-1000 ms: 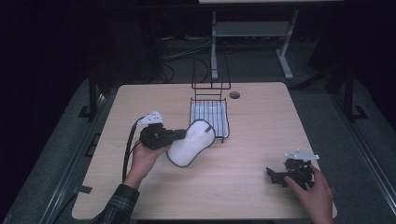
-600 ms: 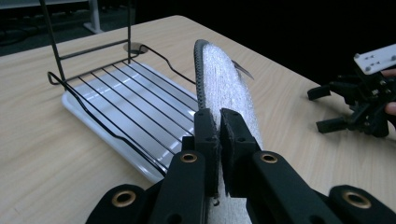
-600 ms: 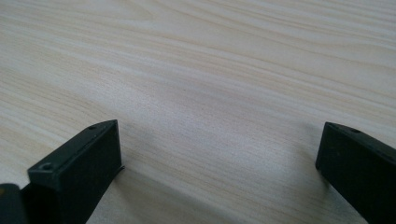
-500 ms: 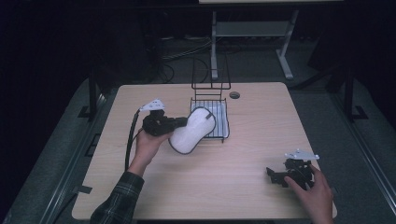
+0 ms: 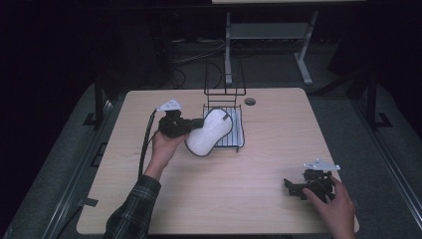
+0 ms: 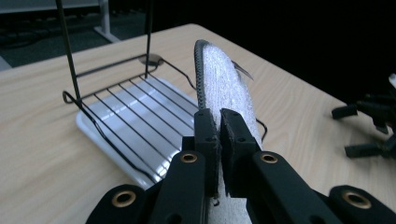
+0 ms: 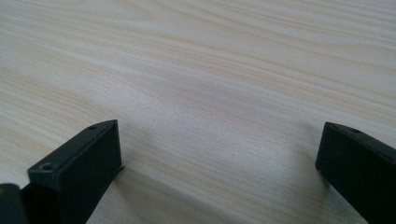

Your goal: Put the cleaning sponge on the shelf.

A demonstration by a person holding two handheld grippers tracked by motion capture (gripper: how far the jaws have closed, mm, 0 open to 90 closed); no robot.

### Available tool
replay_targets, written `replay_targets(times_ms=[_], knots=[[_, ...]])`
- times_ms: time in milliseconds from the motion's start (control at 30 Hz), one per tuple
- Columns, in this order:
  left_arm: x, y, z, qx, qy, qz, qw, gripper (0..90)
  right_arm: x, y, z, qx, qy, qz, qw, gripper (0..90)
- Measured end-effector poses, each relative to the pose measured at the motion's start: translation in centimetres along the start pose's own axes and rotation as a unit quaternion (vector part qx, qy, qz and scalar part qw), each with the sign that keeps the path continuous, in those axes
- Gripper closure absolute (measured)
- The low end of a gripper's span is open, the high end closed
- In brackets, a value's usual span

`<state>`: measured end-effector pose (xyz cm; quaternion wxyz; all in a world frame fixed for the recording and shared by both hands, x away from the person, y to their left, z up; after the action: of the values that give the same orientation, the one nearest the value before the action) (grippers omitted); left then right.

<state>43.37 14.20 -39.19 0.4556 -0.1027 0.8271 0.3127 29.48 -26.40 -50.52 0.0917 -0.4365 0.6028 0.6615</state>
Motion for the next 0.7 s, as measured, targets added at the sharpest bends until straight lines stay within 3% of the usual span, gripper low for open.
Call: replay_targets(times_ms=[233,567,700], knots=[[-0.8,-1.6,0.5,-0.002,0.001,-0.008,1.0000,86.0,0.0,0.0,0.0,0.000,-0.001,0.000,1.0000,0.0],[-1.5,-3.5,1.4,-0.005,0.016,-0.020,0.9997,86.0,0.0,0.0,0.0,0.000,-0.001,0.000,1.0000,0.0],[-1.7,-4.2,1.9,-0.010,0.015,-0.013,0.9997,86.0,0.0,0.0,0.0,0.000,-0.001,0.000,1.0000,0.0]])
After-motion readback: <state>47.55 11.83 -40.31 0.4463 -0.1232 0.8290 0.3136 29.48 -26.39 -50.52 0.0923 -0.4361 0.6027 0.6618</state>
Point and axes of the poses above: each handheld gripper's, and its own axes: y roughly backward along the jaws, x roughly out of its underside, z roughly to its left, the point moved 3 cm from there along -y, roughly forward along the jaws, and after that the axes turned 11 degrees about y, right-handed, at the moved point
